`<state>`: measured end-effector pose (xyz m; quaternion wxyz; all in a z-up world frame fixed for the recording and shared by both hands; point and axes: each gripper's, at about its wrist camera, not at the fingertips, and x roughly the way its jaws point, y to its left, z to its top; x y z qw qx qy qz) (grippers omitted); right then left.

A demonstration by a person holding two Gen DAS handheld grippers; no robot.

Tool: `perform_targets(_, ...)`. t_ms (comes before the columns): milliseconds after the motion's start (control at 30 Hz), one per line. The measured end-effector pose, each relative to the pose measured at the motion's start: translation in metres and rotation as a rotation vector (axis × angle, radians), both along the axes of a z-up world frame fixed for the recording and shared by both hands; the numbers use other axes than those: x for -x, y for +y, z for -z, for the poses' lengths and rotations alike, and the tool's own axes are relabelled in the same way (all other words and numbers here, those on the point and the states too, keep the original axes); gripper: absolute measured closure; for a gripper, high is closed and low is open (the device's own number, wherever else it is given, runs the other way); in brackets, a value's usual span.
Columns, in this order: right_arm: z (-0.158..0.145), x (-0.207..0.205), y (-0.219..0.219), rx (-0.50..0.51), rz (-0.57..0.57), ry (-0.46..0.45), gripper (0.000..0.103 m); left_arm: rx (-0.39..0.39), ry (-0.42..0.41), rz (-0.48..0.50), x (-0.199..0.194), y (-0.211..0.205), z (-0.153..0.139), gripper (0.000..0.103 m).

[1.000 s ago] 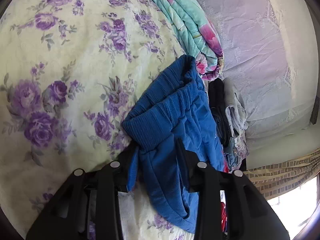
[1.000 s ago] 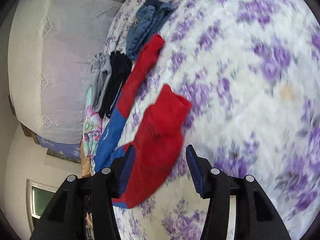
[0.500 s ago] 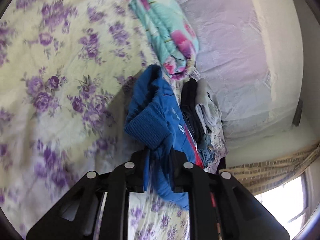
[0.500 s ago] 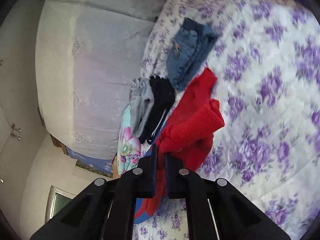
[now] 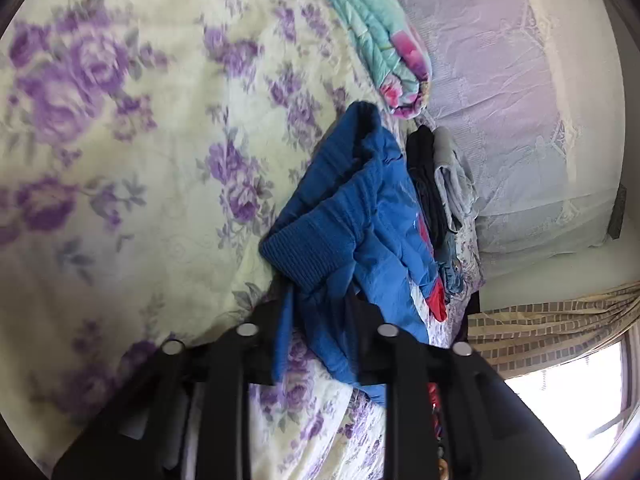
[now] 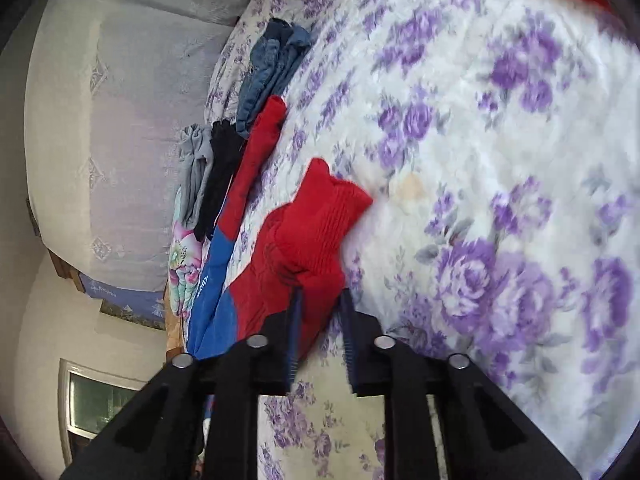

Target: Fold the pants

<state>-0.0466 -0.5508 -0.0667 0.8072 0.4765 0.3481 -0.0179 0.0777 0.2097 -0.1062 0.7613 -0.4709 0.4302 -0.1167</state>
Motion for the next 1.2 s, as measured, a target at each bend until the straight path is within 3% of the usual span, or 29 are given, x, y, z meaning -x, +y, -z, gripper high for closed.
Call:
perform_targets(100, -0.03, 0.008, -0.008, 0.099, 0.054, -0.059, 0.063, -0.219, -0.05, -0.11, 0.016, 0.01, -0.032, 0.044)
perform_targets(167, -0.041, -0.004, -0.002, 0.077, 0.018, -0.106, 0.063, -0.32, -0.085, -0.152, 0.02, 0.013, -0.051, 0.042)
perform_targets(300, -0.051, -0.058, 0.042, 0.049, -0.144, -0.16, 0.057, -0.346, -0.155, -0.053, 0.0, -0.01, -0.078, 0.042)
perform_targets(467, -0.047, -0.142, 0.096, -0.02, -0.287, -0.147, 0.049, -0.426, -0.207, 0.154, -0.053, -0.082, -0.086, 0.038)
perform_targets(533, -0.043, -0.174, 0.116, -0.032, -0.333, -0.128, 0.049, -0.417, -0.16, 0.164, -0.086, -0.094, -0.075, 0.038)
perform_targets(633, -0.034, -0.22, 0.139, -0.091, -0.378, -0.112, 0.048, -0.332, -0.077, 0.132, -0.131, -0.086, -0.054, 0.038)
perform_targets(733, -0.027, -0.266, 0.154, -0.084, -0.388, -0.106, 0.047, -0.34, -0.051, 0.1, -0.164, -0.08, -0.043, 0.039)
perform_targets(800, -0.015, -0.294, 0.158, -0.045, -0.39, -0.074, 0.043, -0.438, -0.041, 0.053, -0.178, -0.078, -0.044, 0.046)
perform_targets(867, 0.007, -0.314, 0.147, -0.019, -0.347, 0.001, 0.043, -0.604, -0.002, -0.02, -0.186, -0.074, -0.042, 0.044)
perform_targets(900, 0.02, -0.32, 0.139, -0.016, -0.316, 0.043, 0.046, -0.613, 0.013, -0.023, -0.19, -0.071, -0.038, 0.041)
perform_targets(933, 0.031, -0.324, 0.127, -0.049, -0.309, 0.06, 0.054, -0.559, 0.031, -0.013, -0.197, -0.062, -0.029, 0.041)
perform_targets(967, 0.038, -0.322, 0.118, -0.072, -0.309, 0.072, 0.071, -0.515, 0.03, -0.024, -0.198, -0.055, -0.026, 0.041)
perform_targets(1000, 0.038, -0.319, 0.109, -0.077, -0.3, 0.085, 0.079, -0.524, 0.031, -0.04, -0.199, -0.052, -0.027, 0.045)
perform_targets(1067, 0.027, -0.305, 0.09, -0.054, -0.268, 0.067, 0.078, -0.581, 0.036, -0.071, -0.201, -0.048, -0.03, 0.045)
perform_targets(1167, -0.004, -0.293, 0.055, -0.006, -0.243, -0.004, 0.062, -0.473, 0.057, -0.058, -0.203, -0.036, -0.027, 0.045)
perform_targets(1200, -0.015, -0.291, 0.043, 0.044, -0.218, -0.007, 0.062, -0.471, 0.057, -0.05, -0.203, -0.033, -0.028, 0.045)
